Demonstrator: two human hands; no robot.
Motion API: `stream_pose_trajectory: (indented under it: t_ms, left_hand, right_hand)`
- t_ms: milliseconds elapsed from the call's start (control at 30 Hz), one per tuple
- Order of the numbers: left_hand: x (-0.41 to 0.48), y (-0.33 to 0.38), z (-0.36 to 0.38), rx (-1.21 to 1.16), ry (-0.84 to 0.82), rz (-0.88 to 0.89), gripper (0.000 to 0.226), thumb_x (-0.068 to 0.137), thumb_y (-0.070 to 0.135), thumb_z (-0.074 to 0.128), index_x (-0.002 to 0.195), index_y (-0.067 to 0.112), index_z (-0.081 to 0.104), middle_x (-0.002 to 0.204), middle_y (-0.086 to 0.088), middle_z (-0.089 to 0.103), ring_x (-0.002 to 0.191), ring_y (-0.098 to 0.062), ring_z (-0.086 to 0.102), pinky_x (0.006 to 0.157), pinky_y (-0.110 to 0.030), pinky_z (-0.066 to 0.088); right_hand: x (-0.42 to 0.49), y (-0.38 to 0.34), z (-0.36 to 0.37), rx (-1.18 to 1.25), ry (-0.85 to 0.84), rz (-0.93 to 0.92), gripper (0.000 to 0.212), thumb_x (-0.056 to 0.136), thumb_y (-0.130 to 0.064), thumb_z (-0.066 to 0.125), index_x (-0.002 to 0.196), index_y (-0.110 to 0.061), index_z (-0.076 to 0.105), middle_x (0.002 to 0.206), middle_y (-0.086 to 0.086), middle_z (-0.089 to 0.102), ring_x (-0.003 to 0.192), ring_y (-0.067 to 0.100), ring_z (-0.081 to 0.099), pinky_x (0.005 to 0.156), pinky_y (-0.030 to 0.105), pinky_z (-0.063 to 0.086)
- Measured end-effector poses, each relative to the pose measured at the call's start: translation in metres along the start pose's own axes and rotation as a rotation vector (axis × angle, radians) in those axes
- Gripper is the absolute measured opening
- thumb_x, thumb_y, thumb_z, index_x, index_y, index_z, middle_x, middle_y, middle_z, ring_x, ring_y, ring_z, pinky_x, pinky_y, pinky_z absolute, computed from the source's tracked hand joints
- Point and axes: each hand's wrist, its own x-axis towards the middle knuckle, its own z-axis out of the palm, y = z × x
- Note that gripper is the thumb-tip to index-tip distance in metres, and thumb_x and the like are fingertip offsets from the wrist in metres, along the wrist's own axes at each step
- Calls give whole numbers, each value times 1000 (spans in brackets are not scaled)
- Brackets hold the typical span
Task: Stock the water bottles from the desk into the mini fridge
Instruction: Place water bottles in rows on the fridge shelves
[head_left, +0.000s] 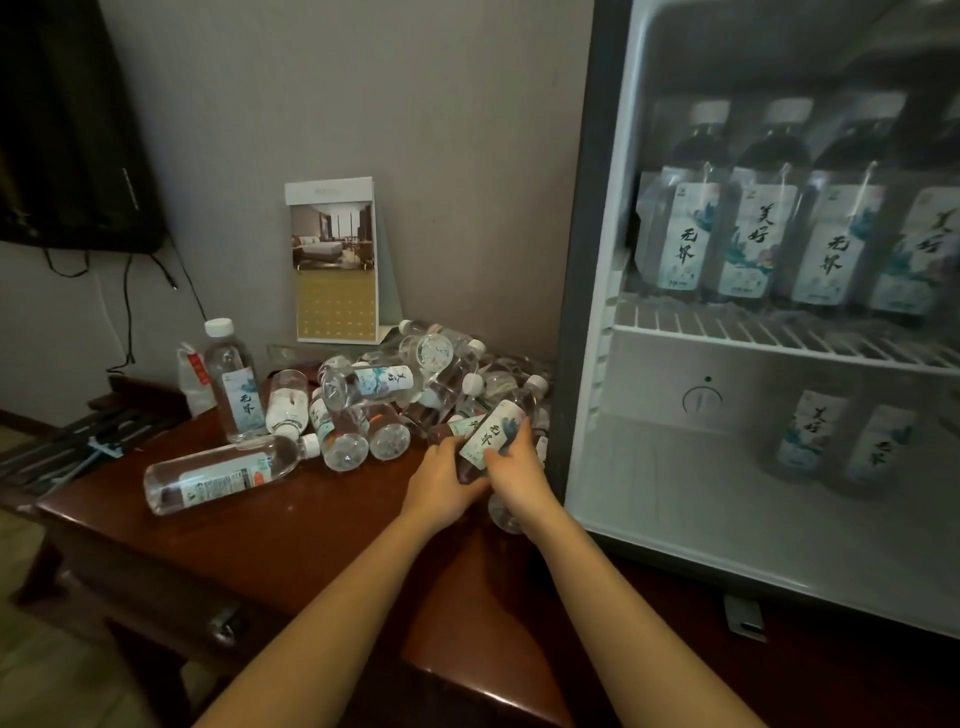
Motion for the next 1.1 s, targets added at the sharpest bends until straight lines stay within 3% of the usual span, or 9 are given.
stream_pose_trajectory:
  t_ms: [167,300,467,600,667,767,867,967,1100]
  left_hand:
    - [-2,-16,-4,-179,10,-54,69,71,44,76,126,13,47,116,-1,58,95,-14,59,77,-29,49]
    - [-7,-24,-12,-327,-29,-109,56,72,37,77,117,16,50,100,3,61,75,-6,56,60,-20,43]
    - [-23,-36,-24,-498,-68,-112,45,71,25,80,106,21,53,105,3,61,88,-8,58,69,-20,46]
    - [-40,-45,-25,-505,-1,-120,53,61,20,87,96,18,46,99,5,61,82,-9,63,62,-23,53]
    - [-44,-46,-25,-464,12,-124,60,57,21,88,96,15,43,94,2,62,75,-8,65,58,-22,54]
    - [-49,-42,-28,-447,14,-84,68,53,26,88,107,21,46,101,1,62,86,-11,66,68,-32,58]
    - [-53,-41,-33,-426,-41,25,77,52,25,86,121,23,53,114,-6,61,103,-21,62,79,-47,56]
    - [-56,-44,-39,-574,-143,-54,73,58,14,87,121,16,51,119,-7,61,104,-19,63,83,-44,56]
    - [-64,-44,-47,-606,-208,-89,71,60,11,86,120,18,48,118,-1,63,105,-14,62,92,-39,52]
  right_hand:
    - [14,-5,4,36,3,101,84,86,7,39,148,-19,-12,145,14,33,117,24,44,82,27,43]
    - [21,-7,14,102,34,190,85,87,5,38,147,-23,-16,148,13,31,125,27,41,91,35,42]
    - [26,0,24,370,58,212,74,88,2,51,145,-17,8,134,12,47,113,28,53,70,32,50]
    - [17,11,32,351,-179,53,57,88,-7,60,135,-18,30,126,5,55,108,19,57,89,37,50]
    - [11,13,35,276,-269,6,50,88,-12,60,131,-19,35,118,0,59,106,14,58,89,33,50]
    - [3,11,36,119,-355,-30,46,87,-19,63,125,-22,36,110,-4,59,102,11,60,80,26,51]
    - [-3,13,35,6,-411,-75,48,87,-20,64,125,-19,36,112,-3,58,106,11,58,87,28,50]
    - [-9,17,26,-2,-439,-78,50,88,-16,62,129,-21,35,111,-10,58,101,2,57,85,25,49]
    - [-21,25,17,-80,-490,-80,58,85,0,60,134,-20,35,117,-7,58,108,6,56,88,22,50]
